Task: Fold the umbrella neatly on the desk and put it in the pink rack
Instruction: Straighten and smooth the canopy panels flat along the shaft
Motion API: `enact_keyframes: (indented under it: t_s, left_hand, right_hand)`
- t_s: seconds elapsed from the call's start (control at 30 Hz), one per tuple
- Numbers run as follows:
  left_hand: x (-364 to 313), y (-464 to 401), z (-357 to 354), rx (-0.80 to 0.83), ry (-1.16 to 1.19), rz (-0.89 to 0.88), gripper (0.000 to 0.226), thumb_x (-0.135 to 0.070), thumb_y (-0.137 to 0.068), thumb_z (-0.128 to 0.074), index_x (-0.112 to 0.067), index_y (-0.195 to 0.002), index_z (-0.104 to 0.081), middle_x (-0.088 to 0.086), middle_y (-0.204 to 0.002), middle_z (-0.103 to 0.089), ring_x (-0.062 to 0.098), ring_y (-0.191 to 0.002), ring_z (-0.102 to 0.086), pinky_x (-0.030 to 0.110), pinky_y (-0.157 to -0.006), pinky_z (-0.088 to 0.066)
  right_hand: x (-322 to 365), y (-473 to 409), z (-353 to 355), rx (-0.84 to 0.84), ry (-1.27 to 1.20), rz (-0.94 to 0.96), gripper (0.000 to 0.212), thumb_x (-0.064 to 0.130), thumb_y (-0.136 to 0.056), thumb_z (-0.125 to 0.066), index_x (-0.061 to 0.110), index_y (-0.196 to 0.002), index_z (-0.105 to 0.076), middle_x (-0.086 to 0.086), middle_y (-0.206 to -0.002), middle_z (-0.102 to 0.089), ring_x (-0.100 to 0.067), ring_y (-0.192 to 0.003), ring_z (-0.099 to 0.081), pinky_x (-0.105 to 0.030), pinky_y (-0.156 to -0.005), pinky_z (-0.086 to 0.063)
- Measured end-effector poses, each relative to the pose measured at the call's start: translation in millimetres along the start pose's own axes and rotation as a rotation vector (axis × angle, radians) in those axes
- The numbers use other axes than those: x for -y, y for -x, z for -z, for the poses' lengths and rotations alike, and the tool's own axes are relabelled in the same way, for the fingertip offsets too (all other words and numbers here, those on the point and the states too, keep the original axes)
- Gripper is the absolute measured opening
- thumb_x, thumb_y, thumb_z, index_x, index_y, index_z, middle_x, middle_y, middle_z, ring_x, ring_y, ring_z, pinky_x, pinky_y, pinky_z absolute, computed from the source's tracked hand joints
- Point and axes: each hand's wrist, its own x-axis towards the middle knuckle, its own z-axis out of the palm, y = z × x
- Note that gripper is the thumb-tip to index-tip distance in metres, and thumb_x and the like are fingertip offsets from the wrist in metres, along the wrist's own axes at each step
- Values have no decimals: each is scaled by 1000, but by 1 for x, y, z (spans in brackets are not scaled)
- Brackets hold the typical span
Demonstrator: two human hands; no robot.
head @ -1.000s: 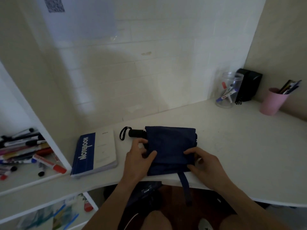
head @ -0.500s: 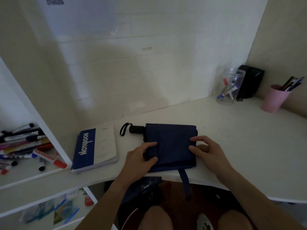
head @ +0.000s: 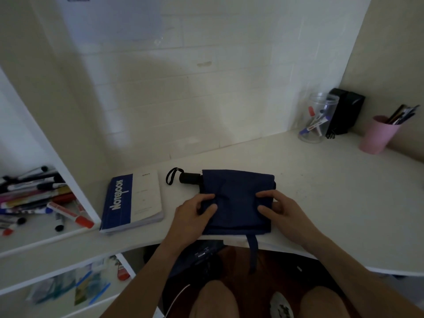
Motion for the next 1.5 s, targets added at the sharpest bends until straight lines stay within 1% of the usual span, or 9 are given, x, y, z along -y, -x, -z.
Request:
enact_keyframes:
  t_s: [0.2,0.6,0.77,0.9,1.0,1.17,1.23,1.37,1.5]
  left_hand:
    - [-2,1,8,110,-255,-83,64,-31,-95,-66,-41,-152,-38,-3,-131,-63,13,-116,-59,30,-105,-46]
    - [-29,-18,20,329,-671,-81,54,-35,-85,-65,-27,-137,-53,-18,-85,-55,9,-87,-55,29,-81,-35]
    - [-41,-23,18,140,-906,-117,45,-56,-84,-60,-27,-118,-69,-4,-112,-64,19,-106,-58,36,-88,-40]
    - [-44,-26,2,-285,-906,-637,33,-44,-96,-58,-14,-100,-73,9,-109,-59,26,-102,-55,43,-84,-52]
    - [-33,-26,-9,80,-873,-622,63,-54,-98,-51,-23,-152,-43,9,-159,-37,26,-146,-32,44,-115,-40]
    - [-17,-24,-8,247,-1002,-515,76,-78,-93,-26,-45,-159,-9,-3,-170,15,17,-156,13,43,-127,-14]
    - [-17,-24,-8,273,-1040,-515,74,-80,-92,-22,-51,-157,-4,-1,-168,22,18,-155,18,44,-126,-10]
    - [-18,-25,-7,267,-1067,-527,72,-81,-92,-17,-54,-155,2,0,-166,28,19,-154,23,45,-126,-6]
    - [-10,-18,-8,264,-1051,-532,72,-79,-94,-12,-48,-157,5,-2,-165,30,17,-152,29,47,-127,-4]
  right_hand:
    - [2,-1,6,71,311,21,49,28,-90,-72,35,-135,-54,3,-69,-62,-10,-66,-60,-23,-67,-49]
    - [14,-15,22,269,431,-158,92,42,-70,-87,43,-147,-38,14,-75,-68,-9,-87,-64,-33,-92,-48]
    - [19,-16,21,261,464,-168,94,42,-66,-89,44,-145,-38,12,-87,-69,-14,-100,-64,-39,-99,-48]
    - [18,-17,22,278,468,-176,94,42,-66,-89,45,-144,-37,10,-89,-72,-14,-98,-65,-40,-99,-48]
    - [19,-18,22,287,490,-179,96,44,-64,-89,45,-144,-36,9,-94,-71,-15,-99,-65,-41,-98,-49]
    - [22,-17,24,355,528,-199,102,47,-66,-87,42,-150,-30,10,-100,-67,-16,-98,-65,-35,-94,-51]
    - [35,-13,29,370,676,-186,96,50,-70,-83,40,-150,-31,10,-103,-61,-15,-97,-62,-29,-86,-49]
    - [57,-13,11,-211,667,332,37,40,-92,-62,32,-129,-62,4,-112,-60,-17,-109,-57,-29,-88,-48]
    - [13,-11,-23,144,882,340,67,52,-101,-15,19,-160,-13,3,-168,-3,-15,-155,-1,-36,-125,-18]
